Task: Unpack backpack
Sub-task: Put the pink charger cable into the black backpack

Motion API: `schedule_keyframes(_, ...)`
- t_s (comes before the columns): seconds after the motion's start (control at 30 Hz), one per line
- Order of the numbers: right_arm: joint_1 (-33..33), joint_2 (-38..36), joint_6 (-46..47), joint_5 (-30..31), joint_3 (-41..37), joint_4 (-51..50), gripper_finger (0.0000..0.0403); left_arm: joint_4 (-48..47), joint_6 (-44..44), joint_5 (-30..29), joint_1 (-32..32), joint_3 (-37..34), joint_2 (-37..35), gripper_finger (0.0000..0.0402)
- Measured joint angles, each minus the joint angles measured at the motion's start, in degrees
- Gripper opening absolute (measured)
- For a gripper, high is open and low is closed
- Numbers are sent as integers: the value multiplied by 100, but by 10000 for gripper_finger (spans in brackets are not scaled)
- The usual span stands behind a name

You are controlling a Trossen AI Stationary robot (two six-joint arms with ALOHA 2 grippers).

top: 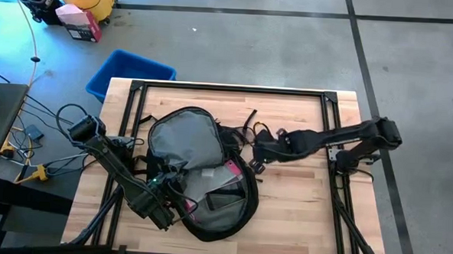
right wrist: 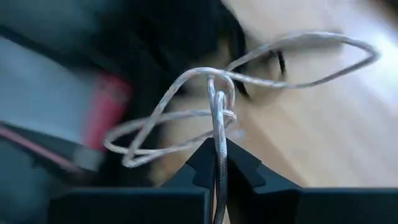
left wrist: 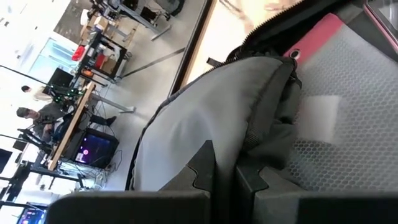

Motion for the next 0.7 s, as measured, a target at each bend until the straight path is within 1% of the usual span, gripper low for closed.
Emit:
schedule_keyframes(0.1,441,63,-442,297,450,559,1,0,-4,-77,0,0,0,1)
schedule_keyframes(0.2,784,353,-890,313,705,1296,0,-4,-41,-266,0,39,4,1)
schedule_keyframes(0.3,981,881,-1368,168,845,2016,0,-26,-46,-385,0,166,4,1)
schedule_keyframes(0.37,1023,1311,-1683,-111,931,2348,0,-58,-52,-444,-9,254,4,1)
schedule_keyframes(0.43,1053,1736,-1974,-548,1058,2486,0,-70,-57,-471,-36,322,4,1)
schedule_keyframes(0.5,1058,2117,-2092,-795,1212,2524,0,-66,-61,-494,-63,354,4,1)
schedule_keyframes(0.6,1020,2597,-2068,-824,1469,2540,0,-57,-59,-555,-88,388,4,1)
schedule_keyframes(0.7,939,2935,-2135,-908,1751,2534,0,-75,-59,-847,-94,389,4,1)
